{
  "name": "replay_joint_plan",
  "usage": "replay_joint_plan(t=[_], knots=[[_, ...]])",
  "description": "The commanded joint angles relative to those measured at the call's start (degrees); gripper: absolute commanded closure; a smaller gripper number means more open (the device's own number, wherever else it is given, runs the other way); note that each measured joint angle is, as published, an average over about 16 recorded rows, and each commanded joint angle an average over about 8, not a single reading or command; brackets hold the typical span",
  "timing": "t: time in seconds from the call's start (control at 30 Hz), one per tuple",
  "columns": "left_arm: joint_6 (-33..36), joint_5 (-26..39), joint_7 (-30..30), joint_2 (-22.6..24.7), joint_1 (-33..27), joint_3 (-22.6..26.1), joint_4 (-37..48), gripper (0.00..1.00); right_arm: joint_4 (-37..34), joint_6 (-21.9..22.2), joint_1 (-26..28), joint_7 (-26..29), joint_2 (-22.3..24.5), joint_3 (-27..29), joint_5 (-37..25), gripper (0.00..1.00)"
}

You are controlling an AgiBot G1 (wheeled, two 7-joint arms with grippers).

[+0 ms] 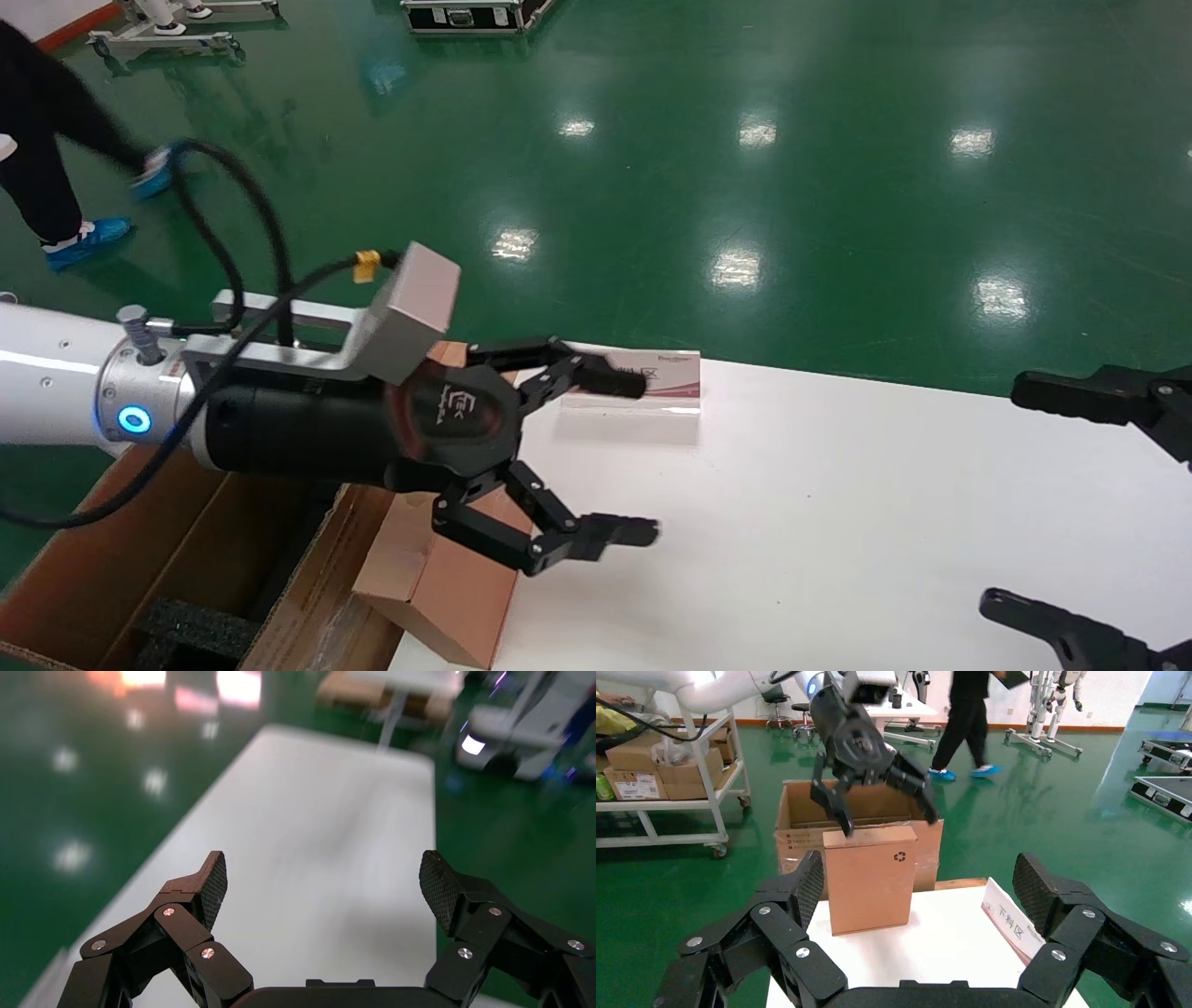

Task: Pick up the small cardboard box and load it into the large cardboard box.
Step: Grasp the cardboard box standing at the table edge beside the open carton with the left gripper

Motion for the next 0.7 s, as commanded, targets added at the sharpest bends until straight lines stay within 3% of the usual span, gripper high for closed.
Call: replay_joint_plan(t=[0.03,0.37,0.7], knots=[[0.21,3.46,-3.25,-1.06,-1.68,1.56,-0.78,0.00,0.00,0.00,0.00,-0.01,0.00,-0.01,0.01,0.00],[5.14,21.95,-25.11,1.88,-20.22,16.40,-1.54,0.00,-0.01,0.02,0.01,-0.03,0.02,-0.05,0.03,0.00],[5.57,28.50,-42.57,5.31,-37.21,37.31,-1.88,0.00,-0.01,0.04,0.02,-0.05,0.04,-0.10,0.06,0.00]])
